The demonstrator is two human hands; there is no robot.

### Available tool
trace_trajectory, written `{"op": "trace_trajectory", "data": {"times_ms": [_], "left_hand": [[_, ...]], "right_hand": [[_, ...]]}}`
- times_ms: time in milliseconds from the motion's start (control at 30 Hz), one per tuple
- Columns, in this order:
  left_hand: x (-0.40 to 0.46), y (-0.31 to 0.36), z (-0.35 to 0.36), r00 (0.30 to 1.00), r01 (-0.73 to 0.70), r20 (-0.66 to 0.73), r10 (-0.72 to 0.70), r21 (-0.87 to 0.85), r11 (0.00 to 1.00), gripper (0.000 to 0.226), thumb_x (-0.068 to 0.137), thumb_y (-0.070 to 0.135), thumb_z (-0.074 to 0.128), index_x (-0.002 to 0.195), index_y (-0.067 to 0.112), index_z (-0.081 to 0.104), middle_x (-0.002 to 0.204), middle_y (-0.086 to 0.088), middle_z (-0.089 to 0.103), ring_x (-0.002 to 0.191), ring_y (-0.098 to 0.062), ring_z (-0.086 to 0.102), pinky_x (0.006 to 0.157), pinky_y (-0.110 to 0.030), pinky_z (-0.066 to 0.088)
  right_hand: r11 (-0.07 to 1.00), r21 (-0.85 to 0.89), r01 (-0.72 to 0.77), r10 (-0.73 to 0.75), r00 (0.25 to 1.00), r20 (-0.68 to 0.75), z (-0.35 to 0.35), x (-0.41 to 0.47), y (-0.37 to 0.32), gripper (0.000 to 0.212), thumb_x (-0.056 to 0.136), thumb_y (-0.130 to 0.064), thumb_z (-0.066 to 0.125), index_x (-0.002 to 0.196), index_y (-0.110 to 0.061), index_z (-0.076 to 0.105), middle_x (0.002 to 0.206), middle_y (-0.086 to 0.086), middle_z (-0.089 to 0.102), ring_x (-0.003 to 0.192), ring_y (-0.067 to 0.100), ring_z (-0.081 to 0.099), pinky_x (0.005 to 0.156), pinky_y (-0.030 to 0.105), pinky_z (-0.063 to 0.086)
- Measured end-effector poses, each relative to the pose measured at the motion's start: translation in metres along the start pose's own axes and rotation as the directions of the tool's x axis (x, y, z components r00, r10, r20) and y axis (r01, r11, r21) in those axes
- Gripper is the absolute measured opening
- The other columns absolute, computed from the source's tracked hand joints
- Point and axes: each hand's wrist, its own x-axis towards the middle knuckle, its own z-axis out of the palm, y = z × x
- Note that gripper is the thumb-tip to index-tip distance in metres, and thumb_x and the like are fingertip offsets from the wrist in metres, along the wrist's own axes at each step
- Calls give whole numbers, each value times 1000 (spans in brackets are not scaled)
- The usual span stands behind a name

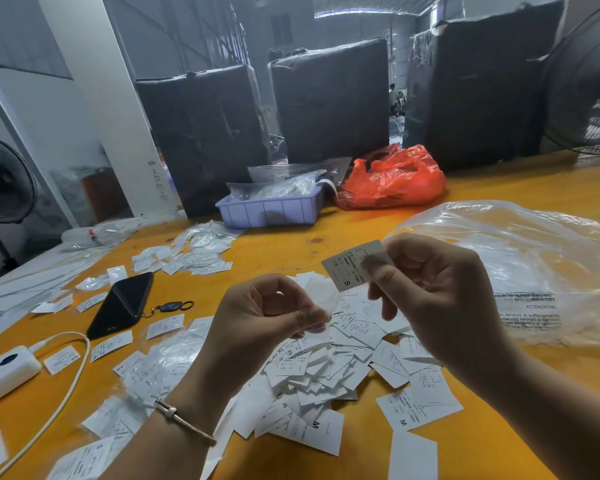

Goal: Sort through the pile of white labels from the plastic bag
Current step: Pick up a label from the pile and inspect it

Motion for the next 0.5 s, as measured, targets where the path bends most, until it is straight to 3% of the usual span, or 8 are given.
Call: {"op": "trace_trajectory", "data": {"times_ms": [500], "left_hand": [[0,1,0,1000,-8,-19,9,17,1000,32,67,24,81,81,-1,66,79,-12,77,74,-25,75,63,-27,58]], "right_hand": [[1000,-2,-31,31,1000,0,2,0,2,14,89,-7,62,77,-9,69,59,6,65,42,14,56,44,23,46]]}}
